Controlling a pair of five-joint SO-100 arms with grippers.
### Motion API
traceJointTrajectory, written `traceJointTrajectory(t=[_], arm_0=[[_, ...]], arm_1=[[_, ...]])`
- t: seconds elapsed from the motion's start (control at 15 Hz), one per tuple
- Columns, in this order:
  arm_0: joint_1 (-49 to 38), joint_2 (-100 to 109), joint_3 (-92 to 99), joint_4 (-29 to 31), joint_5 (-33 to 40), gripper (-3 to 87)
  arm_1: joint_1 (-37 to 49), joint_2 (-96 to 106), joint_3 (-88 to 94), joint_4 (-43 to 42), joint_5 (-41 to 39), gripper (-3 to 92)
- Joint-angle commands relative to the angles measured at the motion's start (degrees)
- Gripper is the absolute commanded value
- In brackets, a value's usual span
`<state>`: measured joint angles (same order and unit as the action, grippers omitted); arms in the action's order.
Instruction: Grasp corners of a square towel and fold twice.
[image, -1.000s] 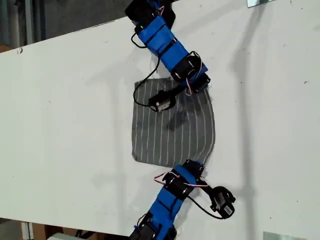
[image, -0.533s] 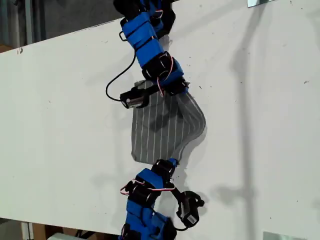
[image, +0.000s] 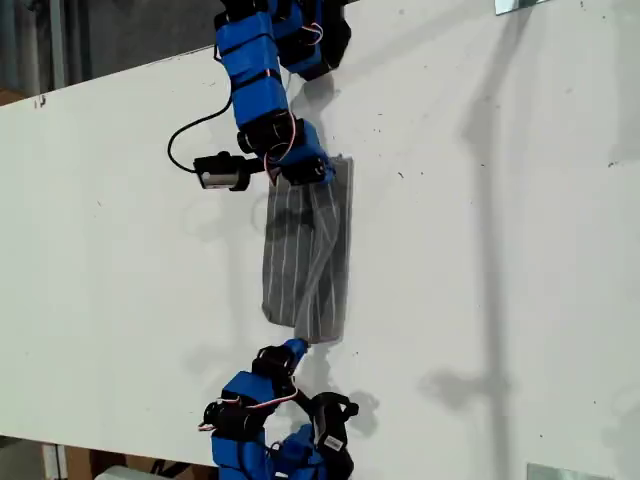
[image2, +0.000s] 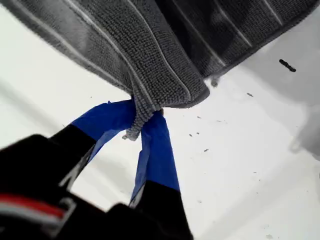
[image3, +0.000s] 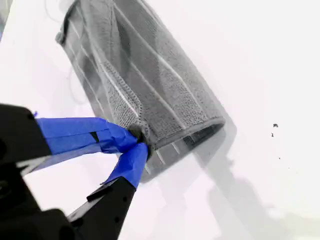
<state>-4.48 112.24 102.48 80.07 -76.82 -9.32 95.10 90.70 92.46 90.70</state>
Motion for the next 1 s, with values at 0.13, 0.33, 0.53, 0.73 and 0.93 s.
traceJointTrajectory(t=[0.13,0.33,0.53,0.73,0.93], arm_0=[[-5.9,3.4,4.3,-2.9,2.4,-0.3],[-9.8,1.1,2.4,-3.3,5.8,-0.3],[-14.3,-7.2,-2.5,-4.7,10.5,-0.3],[-16.3,-17.1,-10.0,-4.0,13.2,-0.3],[-15.4,-19.6,-10.9,-4.1,12.6,-0.3]], arm_1=[[8.7,8.8,6.3,-1.6,-2.9,-0.1],[15.7,16.0,16.6,-5.2,-6.3,-0.1],[22.9,21.4,25.6,-8.8,-10.6,-0.1],[25.0,21.4,29.3,-10.7,-12.5,-0.1],[21.9,21.6,33.4,-14.2,-12.0,-0.1]])
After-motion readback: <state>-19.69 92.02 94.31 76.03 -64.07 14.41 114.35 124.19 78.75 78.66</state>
